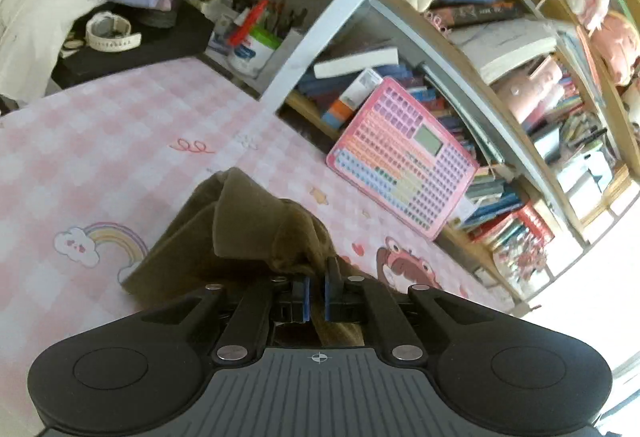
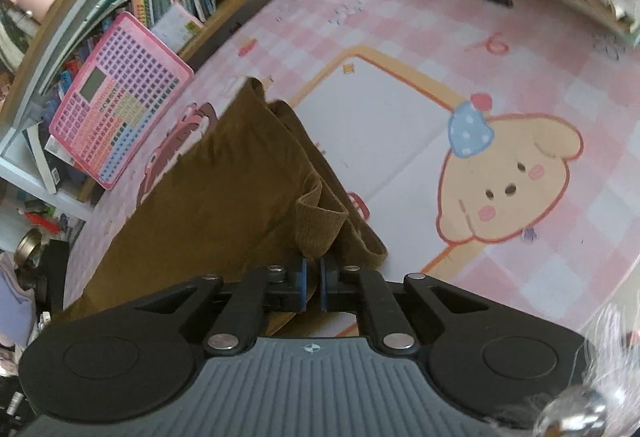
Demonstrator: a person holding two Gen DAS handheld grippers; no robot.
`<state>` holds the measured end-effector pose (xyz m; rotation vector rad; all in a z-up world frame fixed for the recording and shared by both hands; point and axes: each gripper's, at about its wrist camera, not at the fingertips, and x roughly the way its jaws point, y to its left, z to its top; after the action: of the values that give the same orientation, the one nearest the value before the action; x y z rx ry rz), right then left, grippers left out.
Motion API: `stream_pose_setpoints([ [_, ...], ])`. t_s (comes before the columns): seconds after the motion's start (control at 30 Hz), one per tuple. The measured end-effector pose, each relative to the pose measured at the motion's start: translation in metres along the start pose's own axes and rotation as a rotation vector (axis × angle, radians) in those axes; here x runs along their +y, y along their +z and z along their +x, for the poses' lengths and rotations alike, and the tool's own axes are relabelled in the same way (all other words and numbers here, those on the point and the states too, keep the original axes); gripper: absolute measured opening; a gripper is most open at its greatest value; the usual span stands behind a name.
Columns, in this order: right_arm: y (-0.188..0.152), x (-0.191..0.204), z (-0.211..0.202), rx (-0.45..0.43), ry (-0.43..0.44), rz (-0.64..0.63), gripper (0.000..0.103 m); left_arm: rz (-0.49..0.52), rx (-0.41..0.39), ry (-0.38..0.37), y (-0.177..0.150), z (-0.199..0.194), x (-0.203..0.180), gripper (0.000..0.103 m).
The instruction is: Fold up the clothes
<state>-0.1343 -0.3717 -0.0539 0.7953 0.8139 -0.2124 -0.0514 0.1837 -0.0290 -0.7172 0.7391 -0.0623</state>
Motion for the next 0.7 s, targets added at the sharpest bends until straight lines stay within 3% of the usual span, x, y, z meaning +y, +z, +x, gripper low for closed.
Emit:
stream_pose_setpoints([
  [0.1, -0.001, -0.001, 0.003, 0.005, -0.010, -0.002, 0.006, -0.012, 0.014, 0.021, 0.000, 0.004, 0.005, 0.005],
  [0.17, -0.004, -0.001, 0.005, 0.014, -0.024, -0.012, 0.006, -0.079, 0.070, 0.060, -0.007, 0.017, 0.024, 0.006],
  [0.37, -0.003, 0.002, 0.000, 0.008, -0.049, -0.025, 0.009, -0.080, 0.071, 0.052, -0.014, 0.011, 0.035, 0.016],
  [0.47, 0.000, 0.000, -0.007, -0.016, -0.067, 0.000, 0.015, -0.072, 0.002, 0.072, -0.011, -0.004, 0.031, 0.028],
  [0.53, 0.001, -0.001, -0.013, -0.040, -0.085, 0.012, 0.019, -0.073, -0.059, 0.087, -0.011, -0.016, 0.033, 0.042],
  [0.7, 0.000, -0.006, -0.018, -0.079, -0.135, 0.019, 0.028, -0.121, -0.083, 0.095, -0.008, -0.028, 0.042, 0.047],
])
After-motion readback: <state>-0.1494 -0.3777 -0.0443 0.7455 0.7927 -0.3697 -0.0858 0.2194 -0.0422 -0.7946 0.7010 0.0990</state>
